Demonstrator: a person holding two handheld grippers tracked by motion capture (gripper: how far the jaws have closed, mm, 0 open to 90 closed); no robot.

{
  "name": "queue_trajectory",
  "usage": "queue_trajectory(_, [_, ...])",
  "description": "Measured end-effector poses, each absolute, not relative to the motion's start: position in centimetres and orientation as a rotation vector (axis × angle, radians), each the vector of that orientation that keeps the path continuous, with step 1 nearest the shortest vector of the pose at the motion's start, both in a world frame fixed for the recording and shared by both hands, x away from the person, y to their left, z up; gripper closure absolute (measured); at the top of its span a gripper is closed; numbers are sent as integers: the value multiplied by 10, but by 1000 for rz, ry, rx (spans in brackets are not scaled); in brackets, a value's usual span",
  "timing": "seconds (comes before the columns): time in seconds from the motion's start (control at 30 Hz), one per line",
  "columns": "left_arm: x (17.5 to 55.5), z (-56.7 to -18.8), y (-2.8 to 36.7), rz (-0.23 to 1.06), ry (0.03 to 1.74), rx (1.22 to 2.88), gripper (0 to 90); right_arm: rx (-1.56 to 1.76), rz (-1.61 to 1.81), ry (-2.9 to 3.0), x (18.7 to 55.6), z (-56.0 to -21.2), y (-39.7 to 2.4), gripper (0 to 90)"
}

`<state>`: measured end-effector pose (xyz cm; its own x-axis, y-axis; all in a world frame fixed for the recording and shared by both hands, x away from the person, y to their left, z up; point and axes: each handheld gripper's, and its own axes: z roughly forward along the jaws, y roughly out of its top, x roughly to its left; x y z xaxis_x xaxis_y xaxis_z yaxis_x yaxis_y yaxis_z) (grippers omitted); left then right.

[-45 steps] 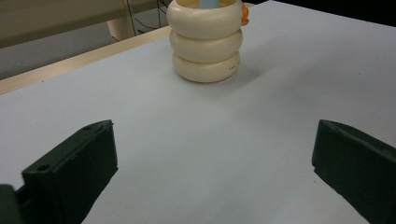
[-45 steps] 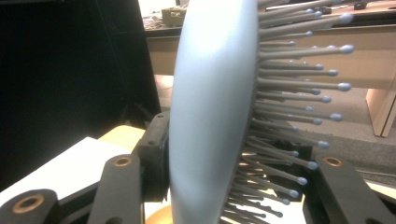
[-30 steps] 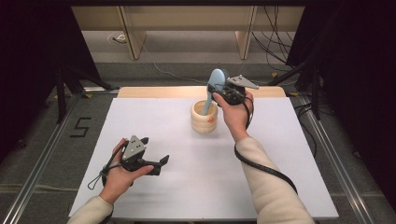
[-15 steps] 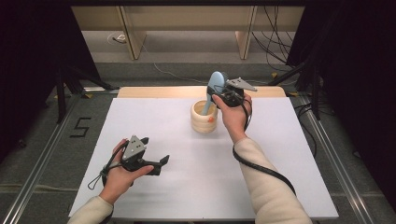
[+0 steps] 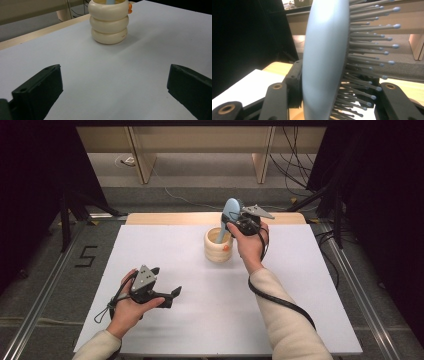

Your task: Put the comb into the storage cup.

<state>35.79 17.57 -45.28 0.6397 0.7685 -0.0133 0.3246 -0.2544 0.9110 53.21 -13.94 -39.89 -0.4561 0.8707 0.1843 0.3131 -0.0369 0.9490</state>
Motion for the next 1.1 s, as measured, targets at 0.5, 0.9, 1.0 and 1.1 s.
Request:
queue_trajectory(0.5, [358, -453, 176, 546, 871, 1842, 0, 1249, 1504, 1764, 532, -401, -138, 495])
queue_trajectory(0.9, [358, -453, 175, 547, 869, 1845, 0, 1247, 1495, 1781, 534, -406, -135, 495])
queue_trajectory(1.0, [358, -453, 175, 547, 869, 1844, 0, 1250, 1494, 1783, 534, -407, -134, 494])
queue_trajectory(1.1, [358, -453, 176, 546, 870, 1844, 0, 1253, 1492, 1785, 534, -408, -133, 494])
